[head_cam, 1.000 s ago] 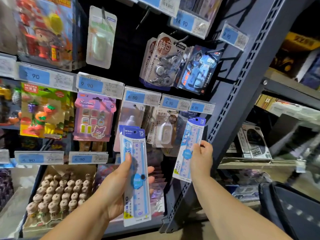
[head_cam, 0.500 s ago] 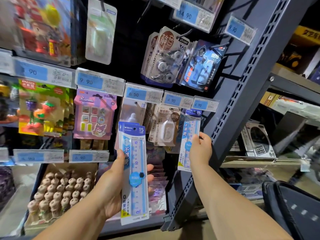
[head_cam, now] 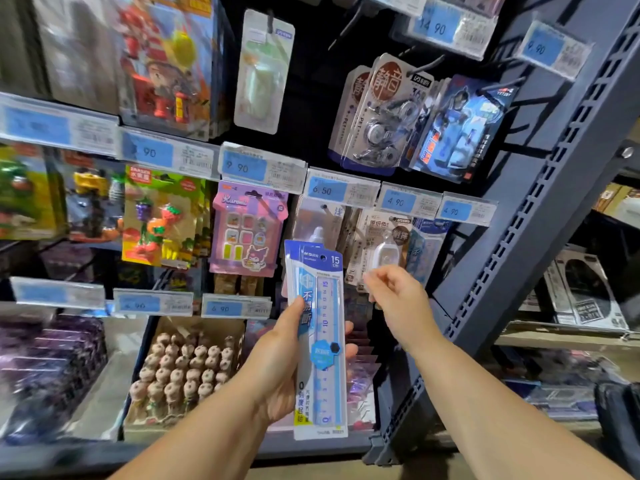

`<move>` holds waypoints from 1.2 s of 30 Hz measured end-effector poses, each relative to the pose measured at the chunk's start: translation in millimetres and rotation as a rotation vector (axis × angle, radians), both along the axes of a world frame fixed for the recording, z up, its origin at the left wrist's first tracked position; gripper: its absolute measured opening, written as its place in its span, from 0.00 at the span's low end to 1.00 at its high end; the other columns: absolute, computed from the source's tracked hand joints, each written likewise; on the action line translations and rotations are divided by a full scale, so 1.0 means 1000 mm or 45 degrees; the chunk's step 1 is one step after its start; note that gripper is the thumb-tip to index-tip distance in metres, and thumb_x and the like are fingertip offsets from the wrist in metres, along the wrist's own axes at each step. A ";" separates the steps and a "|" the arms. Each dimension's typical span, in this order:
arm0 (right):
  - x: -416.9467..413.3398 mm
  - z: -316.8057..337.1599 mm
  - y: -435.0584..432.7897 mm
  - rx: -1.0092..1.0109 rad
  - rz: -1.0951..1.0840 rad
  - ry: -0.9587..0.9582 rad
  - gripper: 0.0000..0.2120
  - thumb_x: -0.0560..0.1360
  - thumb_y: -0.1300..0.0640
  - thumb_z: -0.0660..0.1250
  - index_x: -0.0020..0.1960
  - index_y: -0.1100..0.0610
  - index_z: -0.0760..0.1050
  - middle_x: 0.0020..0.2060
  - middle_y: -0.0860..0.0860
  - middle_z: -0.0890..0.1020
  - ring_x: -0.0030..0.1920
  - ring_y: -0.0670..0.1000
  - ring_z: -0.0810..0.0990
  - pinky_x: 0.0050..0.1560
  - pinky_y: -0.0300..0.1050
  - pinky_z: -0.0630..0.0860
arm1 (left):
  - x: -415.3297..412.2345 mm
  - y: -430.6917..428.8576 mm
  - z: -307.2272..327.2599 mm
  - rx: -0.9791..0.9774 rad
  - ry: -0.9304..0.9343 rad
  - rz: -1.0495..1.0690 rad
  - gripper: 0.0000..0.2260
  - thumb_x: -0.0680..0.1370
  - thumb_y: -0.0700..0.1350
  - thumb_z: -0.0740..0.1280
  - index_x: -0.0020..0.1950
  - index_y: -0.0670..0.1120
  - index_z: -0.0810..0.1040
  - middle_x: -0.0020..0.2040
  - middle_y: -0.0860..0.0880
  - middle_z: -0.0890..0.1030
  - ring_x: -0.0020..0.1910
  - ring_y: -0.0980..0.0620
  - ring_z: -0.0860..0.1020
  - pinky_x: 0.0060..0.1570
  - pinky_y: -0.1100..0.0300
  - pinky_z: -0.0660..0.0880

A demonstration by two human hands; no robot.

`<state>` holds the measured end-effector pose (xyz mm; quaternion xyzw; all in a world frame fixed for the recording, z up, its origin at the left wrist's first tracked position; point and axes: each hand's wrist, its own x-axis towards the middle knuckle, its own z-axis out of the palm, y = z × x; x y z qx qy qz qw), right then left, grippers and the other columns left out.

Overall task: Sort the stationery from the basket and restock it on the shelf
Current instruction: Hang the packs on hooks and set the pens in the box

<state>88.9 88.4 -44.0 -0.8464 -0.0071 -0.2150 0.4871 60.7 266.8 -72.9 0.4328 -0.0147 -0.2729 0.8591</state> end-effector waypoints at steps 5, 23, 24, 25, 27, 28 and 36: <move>-0.010 -0.014 0.024 0.030 0.359 0.318 0.10 0.74 0.57 0.72 0.53 0.56 0.74 0.43 0.50 0.84 0.44 0.47 0.83 0.46 0.45 0.81 | -0.002 0.000 -0.001 0.025 -0.108 0.064 0.17 0.83 0.56 0.54 0.61 0.50 0.78 0.52 0.43 0.85 0.50 0.44 0.84 0.50 0.51 0.80; -0.012 -0.010 0.028 0.588 0.353 0.297 0.05 0.79 0.61 0.64 0.53 0.61 0.75 0.44 0.50 0.86 0.44 0.47 0.84 0.42 0.39 0.79 | 0.001 0.004 -0.004 -0.136 -0.066 -0.011 0.16 0.82 0.53 0.57 0.62 0.48 0.79 0.55 0.44 0.84 0.50 0.46 0.84 0.50 0.47 0.78; -0.012 -0.010 0.027 0.586 0.343 0.285 0.05 0.79 0.61 0.63 0.54 0.61 0.74 0.45 0.51 0.85 0.46 0.48 0.85 0.43 0.40 0.80 | 0.001 0.004 -0.005 -0.150 -0.055 -0.012 0.15 0.82 0.52 0.59 0.62 0.47 0.79 0.55 0.43 0.84 0.49 0.46 0.84 0.49 0.47 0.79; -0.012 -0.010 0.027 0.584 0.319 0.273 0.06 0.80 0.60 0.62 0.55 0.61 0.72 0.46 0.51 0.85 0.46 0.48 0.85 0.43 0.41 0.80 | 0.000 0.005 -0.005 -0.154 -0.052 -0.008 0.14 0.81 0.49 0.60 0.62 0.46 0.79 0.55 0.42 0.84 0.49 0.45 0.84 0.48 0.47 0.79; -0.010 -0.012 0.027 0.572 0.260 0.254 0.07 0.80 0.59 0.62 0.55 0.63 0.70 0.48 0.55 0.84 0.47 0.50 0.85 0.47 0.47 0.82 | 0.000 0.003 -0.007 -0.124 -0.087 0.003 0.12 0.80 0.43 0.62 0.63 0.45 0.77 0.55 0.41 0.84 0.48 0.45 0.84 0.47 0.47 0.81; -0.009 -0.012 0.026 0.552 0.242 0.250 0.08 0.80 0.58 0.62 0.56 0.62 0.69 0.49 0.57 0.84 0.48 0.51 0.85 0.49 0.50 0.82 | -0.001 0.002 -0.007 -0.099 -0.113 0.010 0.12 0.80 0.39 0.62 0.63 0.44 0.77 0.55 0.41 0.84 0.48 0.44 0.84 0.47 0.47 0.81; -0.022 -0.015 0.010 0.398 0.529 0.354 0.20 0.77 0.65 0.67 0.66 0.54 0.69 0.58 0.53 0.82 0.58 0.54 0.82 0.55 0.53 0.80 | -0.001 -0.002 -0.005 0.004 -0.192 0.118 0.13 0.80 0.36 0.63 0.63 0.47 0.76 0.53 0.43 0.85 0.50 0.43 0.84 0.46 0.48 0.81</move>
